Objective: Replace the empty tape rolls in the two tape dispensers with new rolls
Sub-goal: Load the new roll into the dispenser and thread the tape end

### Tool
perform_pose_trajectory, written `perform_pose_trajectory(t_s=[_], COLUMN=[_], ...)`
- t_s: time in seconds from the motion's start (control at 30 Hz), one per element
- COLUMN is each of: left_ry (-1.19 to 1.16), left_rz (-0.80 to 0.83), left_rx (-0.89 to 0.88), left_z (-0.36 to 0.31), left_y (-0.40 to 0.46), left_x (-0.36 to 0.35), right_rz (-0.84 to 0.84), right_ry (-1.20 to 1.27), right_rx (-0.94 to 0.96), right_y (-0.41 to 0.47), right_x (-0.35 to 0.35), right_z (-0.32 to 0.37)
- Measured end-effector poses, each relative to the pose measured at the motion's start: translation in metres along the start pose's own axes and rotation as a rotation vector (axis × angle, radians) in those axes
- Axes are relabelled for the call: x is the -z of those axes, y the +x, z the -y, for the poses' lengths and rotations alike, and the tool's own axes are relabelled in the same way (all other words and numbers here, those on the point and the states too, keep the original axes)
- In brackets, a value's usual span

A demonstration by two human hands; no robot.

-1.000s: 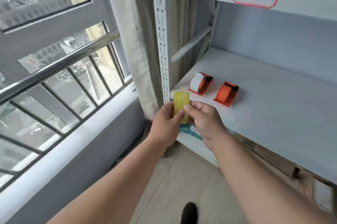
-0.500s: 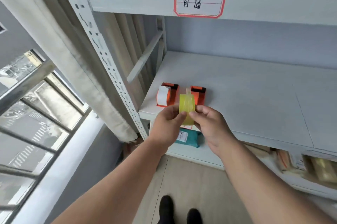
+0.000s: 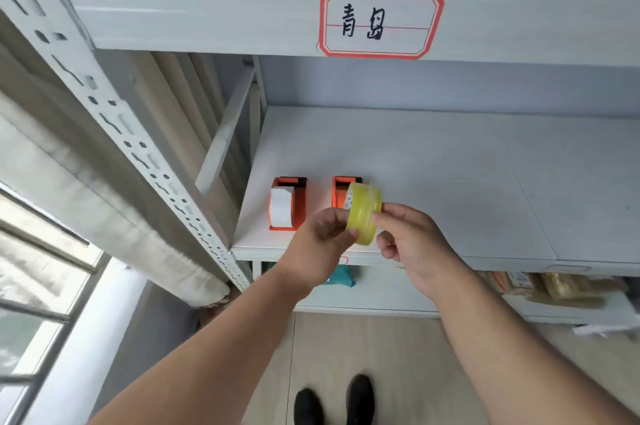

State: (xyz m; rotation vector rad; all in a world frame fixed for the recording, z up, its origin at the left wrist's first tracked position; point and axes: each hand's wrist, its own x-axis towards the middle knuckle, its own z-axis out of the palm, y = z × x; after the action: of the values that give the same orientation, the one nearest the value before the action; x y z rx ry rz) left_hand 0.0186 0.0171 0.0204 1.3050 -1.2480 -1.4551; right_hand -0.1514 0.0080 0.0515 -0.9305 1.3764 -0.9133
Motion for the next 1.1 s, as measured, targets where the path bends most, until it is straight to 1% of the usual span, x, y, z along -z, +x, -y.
perform_pose_trajectory(t_s=[0.17, 0.37, 0.43, 0.5, 0.57, 0.63, 0.67, 0.73, 0.87, 0.97, 1.0, 1.03, 1.1], left_ry=[0.013, -0.064, -0.064, -0.073, -0.209, -0.446, -0.541, -0.646, -0.756, -0.741, -0.742, -0.748, -0.73], left_rz=[0.062, 0.031, -0.011, -0.073, -0.085, -0.035, -0.024, -0.042, -0.081, -0.056, -0.069, -0.096, -0.144], left_rx=[0.028, 0.054, 0.042, 0.067, 0.156, 0.242, 0.243, 0.185, 0.118, 0.068, 0.065, 0.074, 0.099], left_z=[-0.003, -0.023, -0.021, -0.016, -0.015, -0.013, -0.012, -0.013, -0.021, -0.028, -0.031, -0.036, -0.045], left_y=[0.009, 0.018, 0.022, 0.023, 0.022, 0.024, 0.025, 0.028, 0.039, 0.047, 0.05, 0.052, 0.058], left_x=[-0.003, -0.003, -0.003, -0.005, -0.006, -0.008, -0.008, -0.009, -0.007, -0.004, -0.003, -0.004, -0.006], right_rz=[-0.006, -0.02, -0.018, 0.028, 0.073, 0.084, 0.078, 0.071, 0.098, 0.124, 0.12, 0.089, -0.044], right_ry=[0.009, -0.046, 0.029, 0.229, 0.469, 0.604, 0.636, 0.661, 0.65, 0.62, 0.564, 0.448, 0.054], right_rx=[-0.003, 0.012, -0.016, -0.074, -0.151, -0.2, -0.215, -0.235, -0.283, -0.335, -0.358, -0.372, -0.329], right_y=[0.012, 0.015, 0.016, 0.015, 0.015, 0.015, 0.016, 0.016, 0.013, 0.011, 0.012, 0.013, 0.015], right_x=[0.007, 0.005, 0.003, 0.0, -0.001, -0.001, -0.002, -0.003, -0.002, 0.0, 0.0, 0.001, 0.004], right_z=[0.008, 0.012, 0.015, 0.018, 0.019, 0.019, 0.018, 0.015, 0.005, 0.005, 0.004, 0.002, -0.001])
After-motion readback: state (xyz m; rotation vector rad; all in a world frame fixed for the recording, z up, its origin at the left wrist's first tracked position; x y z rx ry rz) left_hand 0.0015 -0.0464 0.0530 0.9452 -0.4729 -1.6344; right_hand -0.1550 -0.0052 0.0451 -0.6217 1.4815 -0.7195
